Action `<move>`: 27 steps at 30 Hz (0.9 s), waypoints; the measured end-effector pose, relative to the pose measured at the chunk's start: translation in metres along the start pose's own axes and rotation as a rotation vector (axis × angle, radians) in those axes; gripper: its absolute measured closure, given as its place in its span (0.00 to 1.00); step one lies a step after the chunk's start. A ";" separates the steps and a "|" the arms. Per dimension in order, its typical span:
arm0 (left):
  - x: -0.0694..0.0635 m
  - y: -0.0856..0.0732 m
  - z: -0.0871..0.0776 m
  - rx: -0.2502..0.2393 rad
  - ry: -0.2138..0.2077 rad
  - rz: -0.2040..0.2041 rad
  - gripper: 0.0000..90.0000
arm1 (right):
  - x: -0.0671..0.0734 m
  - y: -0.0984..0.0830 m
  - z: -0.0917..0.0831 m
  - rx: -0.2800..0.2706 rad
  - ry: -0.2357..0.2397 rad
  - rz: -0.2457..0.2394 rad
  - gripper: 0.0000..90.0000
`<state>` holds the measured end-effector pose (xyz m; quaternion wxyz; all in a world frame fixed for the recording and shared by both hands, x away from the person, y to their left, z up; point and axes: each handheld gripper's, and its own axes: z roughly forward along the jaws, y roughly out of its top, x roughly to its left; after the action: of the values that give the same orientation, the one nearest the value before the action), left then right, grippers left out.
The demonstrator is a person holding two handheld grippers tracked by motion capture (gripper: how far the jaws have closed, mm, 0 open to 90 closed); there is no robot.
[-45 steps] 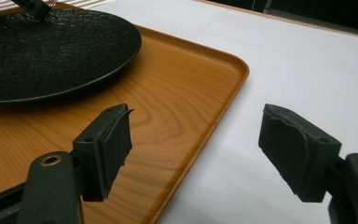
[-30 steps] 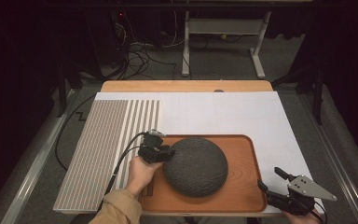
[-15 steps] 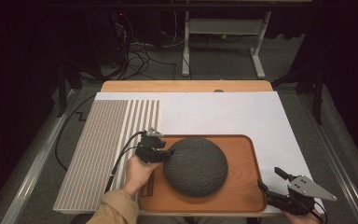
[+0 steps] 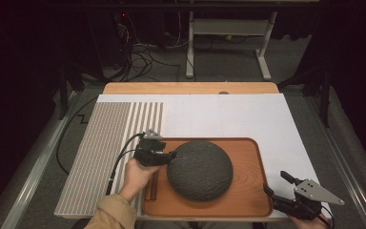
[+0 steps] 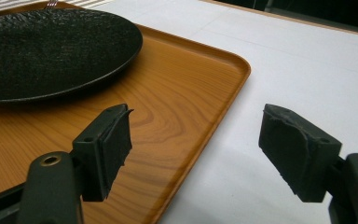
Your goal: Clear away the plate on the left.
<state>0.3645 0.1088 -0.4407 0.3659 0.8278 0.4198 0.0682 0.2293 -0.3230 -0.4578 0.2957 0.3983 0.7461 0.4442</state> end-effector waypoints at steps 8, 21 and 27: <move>0.002 0.000 -0.007 -0.019 -0.011 -0.003 0.44 | 0.000 0.000 0.000 -0.001 0.000 -0.001 0.28; 0.003 -0.004 -0.024 -0.079 0.009 0.024 0.44 | -0.001 0.000 0.001 0.001 -0.001 0.017 0.28; 0.003 -0.008 -0.031 -0.092 0.050 0.029 0.44 | -0.001 0.000 0.000 -0.002 0.000 0.022 0.28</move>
<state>0.3489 0.1309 -0.4244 0.3919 0.8141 0.4133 0.1132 0.2301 -0.3238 -0.4581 0.2910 0.4064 0.7412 0.4481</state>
